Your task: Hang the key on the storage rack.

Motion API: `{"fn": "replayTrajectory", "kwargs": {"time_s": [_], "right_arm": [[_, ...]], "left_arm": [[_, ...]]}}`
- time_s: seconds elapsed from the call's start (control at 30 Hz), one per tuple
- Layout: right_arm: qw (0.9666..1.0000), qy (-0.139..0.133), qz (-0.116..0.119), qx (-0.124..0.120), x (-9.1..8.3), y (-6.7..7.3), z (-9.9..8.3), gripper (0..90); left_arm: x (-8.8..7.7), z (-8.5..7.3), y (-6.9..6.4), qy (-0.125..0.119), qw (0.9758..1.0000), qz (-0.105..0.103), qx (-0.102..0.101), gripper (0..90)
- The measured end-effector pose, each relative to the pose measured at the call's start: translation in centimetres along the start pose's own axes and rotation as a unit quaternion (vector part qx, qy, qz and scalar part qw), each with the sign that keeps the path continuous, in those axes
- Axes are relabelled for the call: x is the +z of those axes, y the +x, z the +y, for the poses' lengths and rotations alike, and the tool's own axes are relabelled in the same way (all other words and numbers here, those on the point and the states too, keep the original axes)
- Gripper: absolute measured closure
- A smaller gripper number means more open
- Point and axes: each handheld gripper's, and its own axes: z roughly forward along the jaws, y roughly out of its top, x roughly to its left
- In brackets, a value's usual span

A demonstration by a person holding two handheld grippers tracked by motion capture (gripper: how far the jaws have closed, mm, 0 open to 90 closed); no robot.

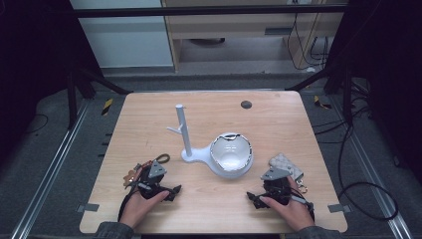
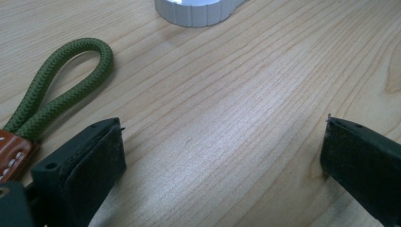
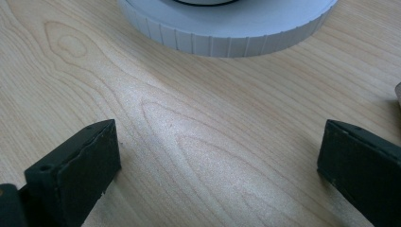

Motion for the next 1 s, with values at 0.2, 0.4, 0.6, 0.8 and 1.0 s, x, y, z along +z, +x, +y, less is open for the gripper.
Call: {"fn": "replayTrajectory", "kwargs": {"time_s": [0.2, 0.4, 0.6, 0.8, 1.0], "right_arm": [[1.0000, 0.001, -0.001, 0.000, 0.0, 0.0, 0.0, 0.3], [1.0000, 0.000, -0.001, 0.002, -0.1, 0.1, 0.0, 0.3], [1.0000, 0.000, -0.001, 0.001, -0.1, 0.1, 0.0, 0.3], [1.0000, 0.001, -0.001, 0.002, -0.1, 0.1, 0.0, 0.3], [1.0000, 0.000, -0.001, 0.000, -0.1, 0.1, -0.1, 0.3]], "left_arm": [[-0.7, -0.1, 0.4, -0.006, 1.0000, 0.007, 0.001, 4.9], [-2.2, -0.2, 1.4, -0.025, 0.9996, 0.006, -0.012, 7.4], [-3.7, 0.5, 3.4, 0.005, 0.9996, 0.028, -0.007, 9.5], [-5.0, 1.8, 5.9, 0.053, 0.9977, 0.041, 0.005, 8.3], [-5.5, 2.8, 8.1, 0.072, 0.9965, 0.043, 0.000, 14.2]]}}
